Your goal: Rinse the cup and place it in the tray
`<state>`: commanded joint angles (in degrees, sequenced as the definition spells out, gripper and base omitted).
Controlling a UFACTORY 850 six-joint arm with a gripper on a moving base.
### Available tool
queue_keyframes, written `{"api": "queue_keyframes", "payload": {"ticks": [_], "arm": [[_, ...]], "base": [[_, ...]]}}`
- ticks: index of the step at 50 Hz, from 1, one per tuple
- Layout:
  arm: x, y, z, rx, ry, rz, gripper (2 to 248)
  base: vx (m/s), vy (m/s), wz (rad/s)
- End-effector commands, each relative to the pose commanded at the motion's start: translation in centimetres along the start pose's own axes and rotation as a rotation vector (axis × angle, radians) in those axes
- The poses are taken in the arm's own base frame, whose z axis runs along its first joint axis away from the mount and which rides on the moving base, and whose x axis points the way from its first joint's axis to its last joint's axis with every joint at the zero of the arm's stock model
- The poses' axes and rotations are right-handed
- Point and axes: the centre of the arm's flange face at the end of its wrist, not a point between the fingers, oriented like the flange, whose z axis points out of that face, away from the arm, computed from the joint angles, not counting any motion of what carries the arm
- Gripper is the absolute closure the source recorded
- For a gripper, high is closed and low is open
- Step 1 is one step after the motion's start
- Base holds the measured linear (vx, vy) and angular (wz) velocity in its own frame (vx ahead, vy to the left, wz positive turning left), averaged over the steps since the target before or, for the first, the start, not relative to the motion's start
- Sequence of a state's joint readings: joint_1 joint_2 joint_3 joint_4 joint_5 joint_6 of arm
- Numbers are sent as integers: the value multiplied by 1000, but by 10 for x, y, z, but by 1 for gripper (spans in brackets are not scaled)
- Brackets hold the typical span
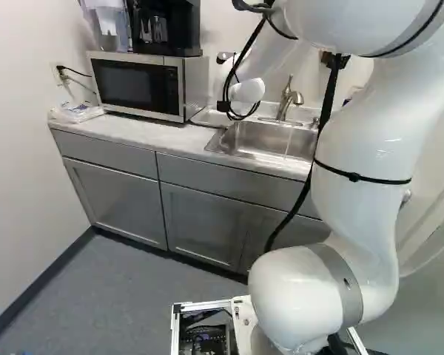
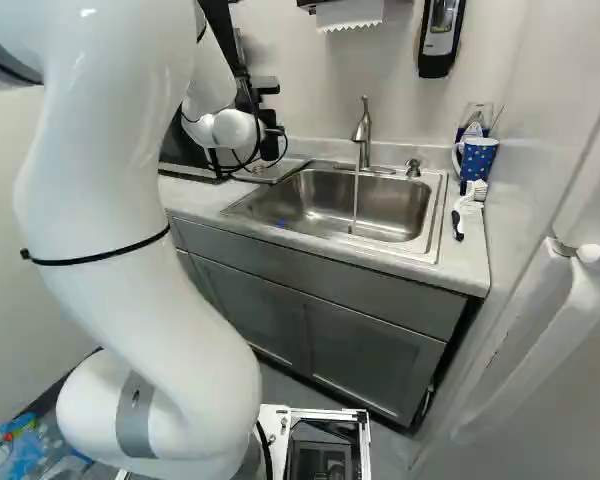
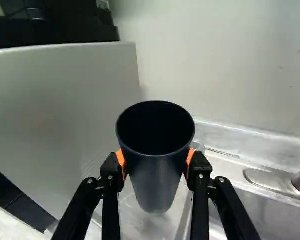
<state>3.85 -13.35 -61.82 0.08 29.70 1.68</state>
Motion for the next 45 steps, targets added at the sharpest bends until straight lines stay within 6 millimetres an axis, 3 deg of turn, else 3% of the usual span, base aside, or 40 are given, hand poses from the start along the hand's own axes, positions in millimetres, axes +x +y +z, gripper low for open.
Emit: {"api": "queue_keyframes", "payload": {"ticks": [45], "arm": [[-48,2,18,-3,-88,0,124]], "base": [[0,0,0]]}}
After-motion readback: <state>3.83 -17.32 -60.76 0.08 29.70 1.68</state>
